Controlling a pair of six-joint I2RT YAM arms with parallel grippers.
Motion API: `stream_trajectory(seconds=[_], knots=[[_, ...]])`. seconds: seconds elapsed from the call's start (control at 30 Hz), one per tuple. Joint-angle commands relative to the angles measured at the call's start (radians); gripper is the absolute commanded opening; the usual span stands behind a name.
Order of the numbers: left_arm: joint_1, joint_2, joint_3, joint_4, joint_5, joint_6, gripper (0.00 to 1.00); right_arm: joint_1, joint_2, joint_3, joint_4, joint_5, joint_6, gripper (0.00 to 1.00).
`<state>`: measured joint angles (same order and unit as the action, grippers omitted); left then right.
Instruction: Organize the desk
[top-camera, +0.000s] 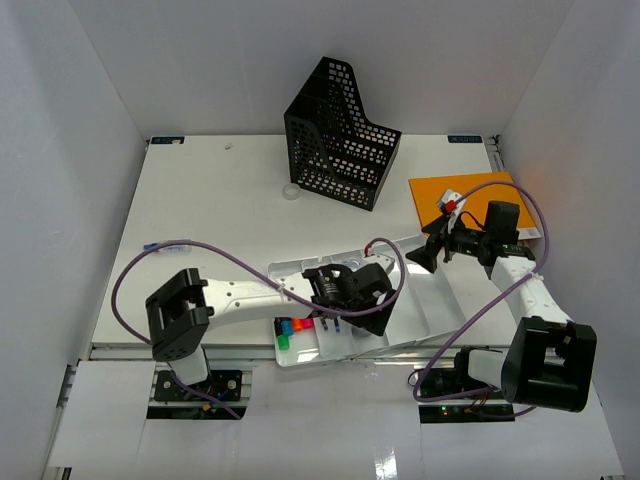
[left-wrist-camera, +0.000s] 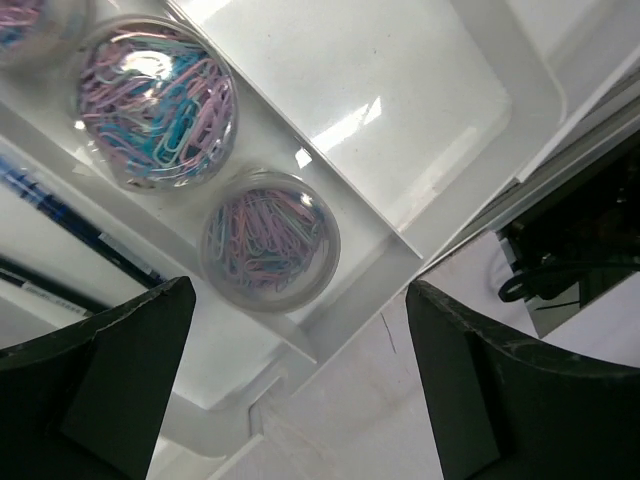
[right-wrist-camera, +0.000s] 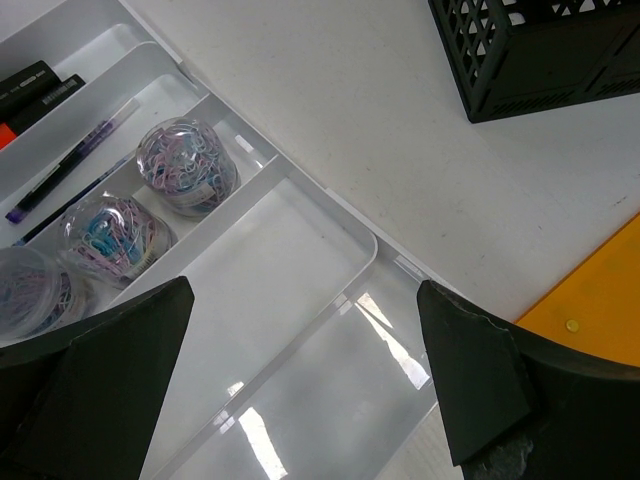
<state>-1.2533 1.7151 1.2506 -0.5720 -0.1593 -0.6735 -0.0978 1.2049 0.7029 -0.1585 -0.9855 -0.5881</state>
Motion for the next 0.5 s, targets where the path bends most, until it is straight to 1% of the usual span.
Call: stream_trajectory(seconds=[0.0,0.03,0.07,0.13,0.2,0.23,0.27,0.37,0.43,0.47], knots=[[-0.002,-0.222,-0.051,0.009,-0.073,-0.02,0.98,0.003,0.017,0.056,-0.044,-0.025,-0.057,1.0],[-0.001,-0.279,-0.08,0.011,-0.097,-0.025,0.98,0.011,0.03,0.071,-0.067,-0.02,-0.09,1.0],[-0.001,-0.333,-0.109,0.012,-0.128,-0.03,0.98,0.024,0.058,0.095,-0.105,-0.011,-0.158,1.0],[0.001,-0.441,-0.171,0.011,-0.208,-0.044,0.98,0.065,0.109,0.176,-0.244,0.008,-0.258,1.0],[0.021,-0.575,-0.256,0.014,-0.284,-0.062,0.98,0.135,0.177,0.272,-0.338,0.047,-0.415,1.0],[0.033,-0.667,-0.316,0.021,-0.302,-0.075,0.98,0.2,0.225,0.302,-0.415,0.087,-0.521,1.0],[0.067,-0.713,-0.345,0.026,-0.313,-0.08,0.98,0.235,0.248,0.358,-0.457,0.108,-0.581,1.0],[0.21,-0.889,-0.429,0.036,-0.281,-0.079,0.98,0.424,0.358,0.473,-0.556,0.229,-0.777,0.99],[0.322,-0.975,-0.455,0.027,-0.253,-0.06,0.98,0.494,0.445,0.543,-0.556,0.296,-0.871,0.98],[0.355,-0.993,-0.458,0.019,-0.243,-0.04,0.98,0.532,0.5,0.603,-0.552,0.312,-0.897,0.97]])
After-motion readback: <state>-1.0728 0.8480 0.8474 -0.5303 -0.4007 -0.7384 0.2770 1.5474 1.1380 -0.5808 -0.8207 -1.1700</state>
